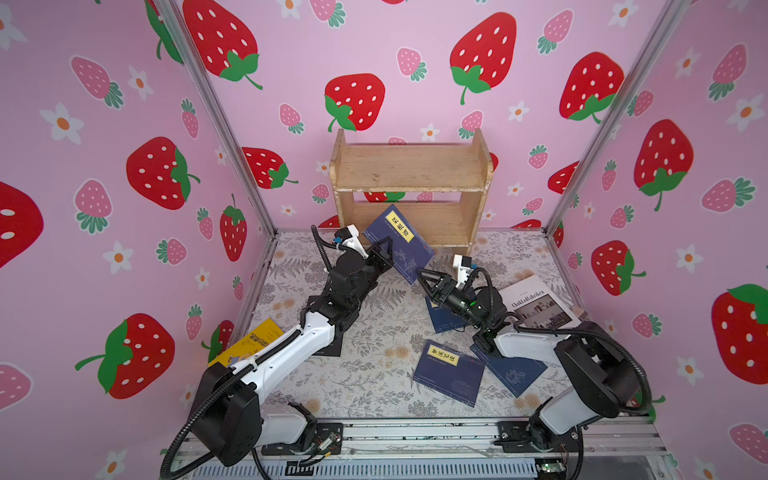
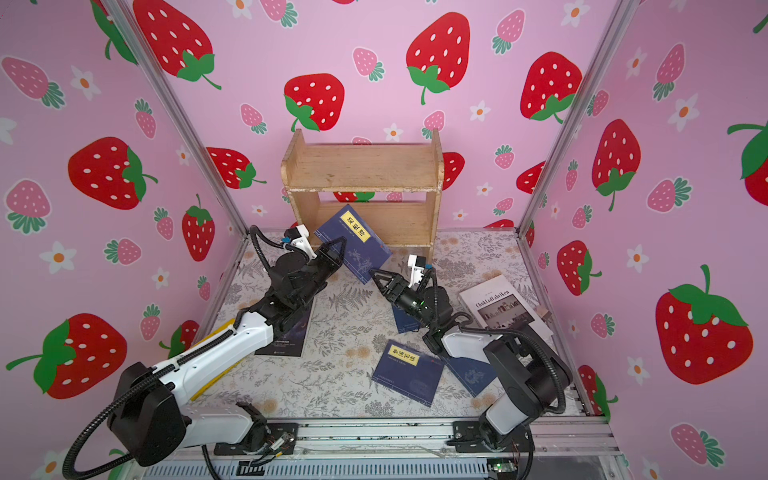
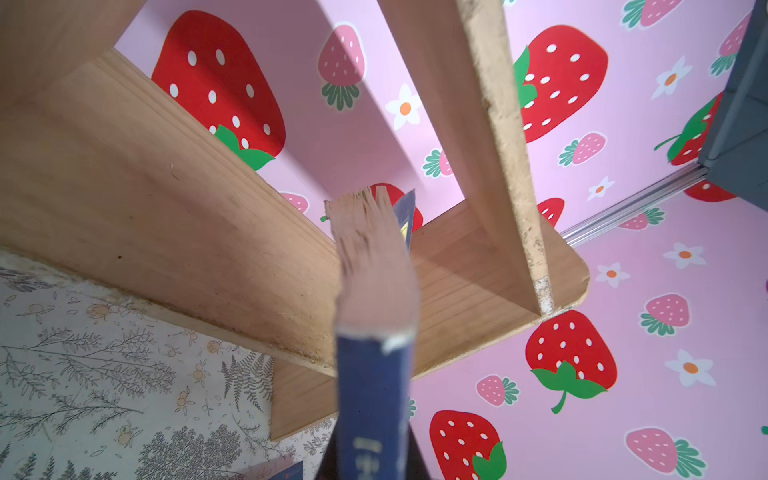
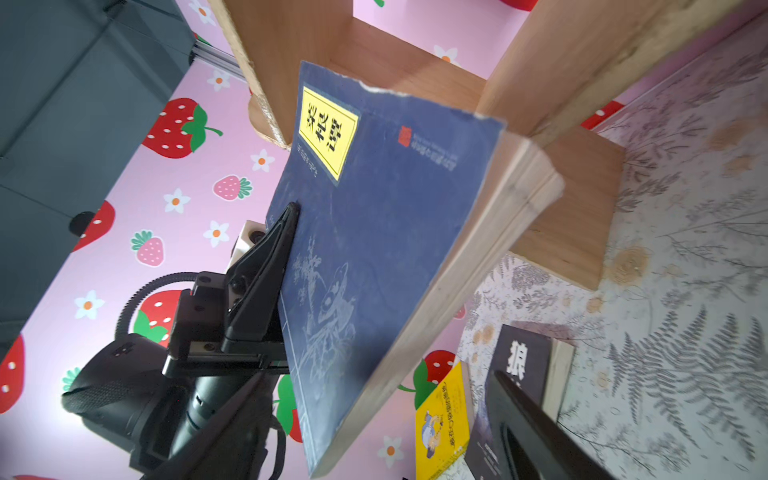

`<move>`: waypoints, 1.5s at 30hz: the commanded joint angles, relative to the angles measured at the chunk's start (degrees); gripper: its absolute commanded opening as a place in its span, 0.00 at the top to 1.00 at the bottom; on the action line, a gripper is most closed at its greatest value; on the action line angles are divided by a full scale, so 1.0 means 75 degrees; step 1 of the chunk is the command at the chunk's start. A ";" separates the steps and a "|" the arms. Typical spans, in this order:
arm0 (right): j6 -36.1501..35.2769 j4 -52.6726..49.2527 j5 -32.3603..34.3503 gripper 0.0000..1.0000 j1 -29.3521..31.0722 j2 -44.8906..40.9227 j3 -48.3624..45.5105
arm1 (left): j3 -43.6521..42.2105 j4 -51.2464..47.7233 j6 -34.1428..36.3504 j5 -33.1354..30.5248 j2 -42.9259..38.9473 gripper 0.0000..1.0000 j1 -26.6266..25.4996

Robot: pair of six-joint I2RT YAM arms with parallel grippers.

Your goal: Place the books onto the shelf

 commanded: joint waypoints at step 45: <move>0.0119 -0.1671 -0.3074 1.00 -0.1448 0.0377 0.2121 | 0.0716 -0.1022 0.0180 0.5524 0.0479 0.27 0.2155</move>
